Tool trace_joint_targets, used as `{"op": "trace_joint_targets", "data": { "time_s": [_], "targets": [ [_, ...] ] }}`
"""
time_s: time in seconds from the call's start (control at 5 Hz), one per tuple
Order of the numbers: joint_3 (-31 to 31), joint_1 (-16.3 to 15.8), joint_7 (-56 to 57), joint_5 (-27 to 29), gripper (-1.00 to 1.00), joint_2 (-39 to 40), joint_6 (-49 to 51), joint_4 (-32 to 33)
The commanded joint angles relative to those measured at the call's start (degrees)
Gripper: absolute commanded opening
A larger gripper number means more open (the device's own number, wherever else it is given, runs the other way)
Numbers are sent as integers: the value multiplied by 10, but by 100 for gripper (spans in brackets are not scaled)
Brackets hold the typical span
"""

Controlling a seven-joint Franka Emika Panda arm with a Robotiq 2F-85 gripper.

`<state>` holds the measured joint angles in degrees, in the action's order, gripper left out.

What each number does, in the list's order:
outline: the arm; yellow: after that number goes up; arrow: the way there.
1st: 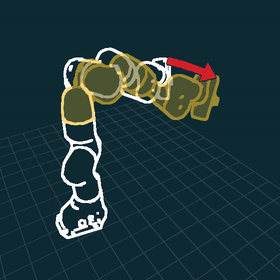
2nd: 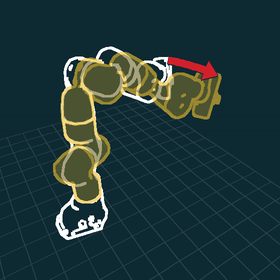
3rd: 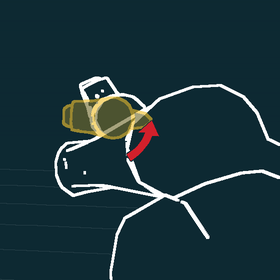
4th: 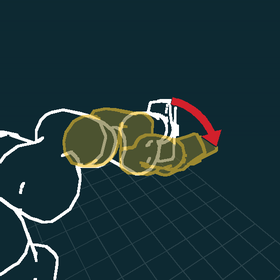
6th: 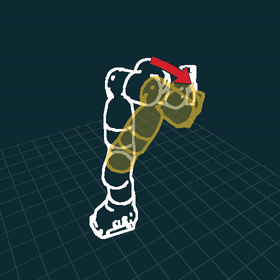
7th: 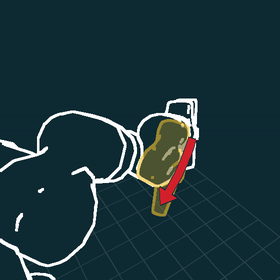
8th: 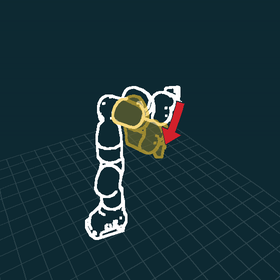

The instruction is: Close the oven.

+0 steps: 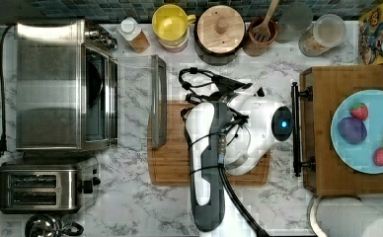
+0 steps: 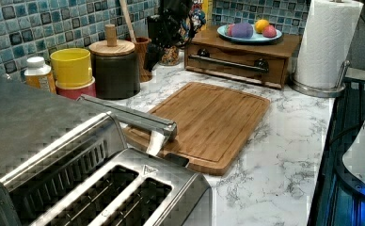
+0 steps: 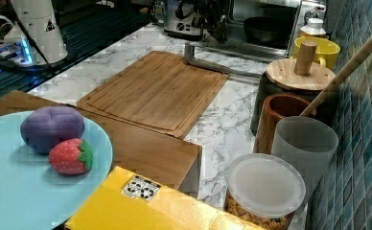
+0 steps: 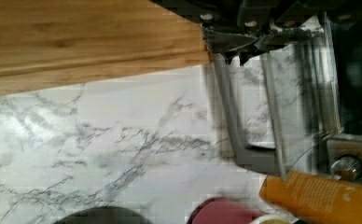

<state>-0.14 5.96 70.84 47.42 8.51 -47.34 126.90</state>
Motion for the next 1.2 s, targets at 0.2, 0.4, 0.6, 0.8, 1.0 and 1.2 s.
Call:
{"op": "trace_joint_targets", "data": {
  "time_s": [0.2,0.4,0.6,0.8,1.0,1.2],
  "targets": [
    [-57,-24,76,109,-100,56,-55,-7],
    [-73,-30,87,129,-100,67,-68,-14],
    [-89,-27,84,115,-100,86,-70,-26],
    [-113,-11,96,150,-100,84,-79,-25],
    [-107,-11,87,151,-100,92,-58,-41],
    [-103,6,73,110,-100,123,42,-87]
  ]
}}
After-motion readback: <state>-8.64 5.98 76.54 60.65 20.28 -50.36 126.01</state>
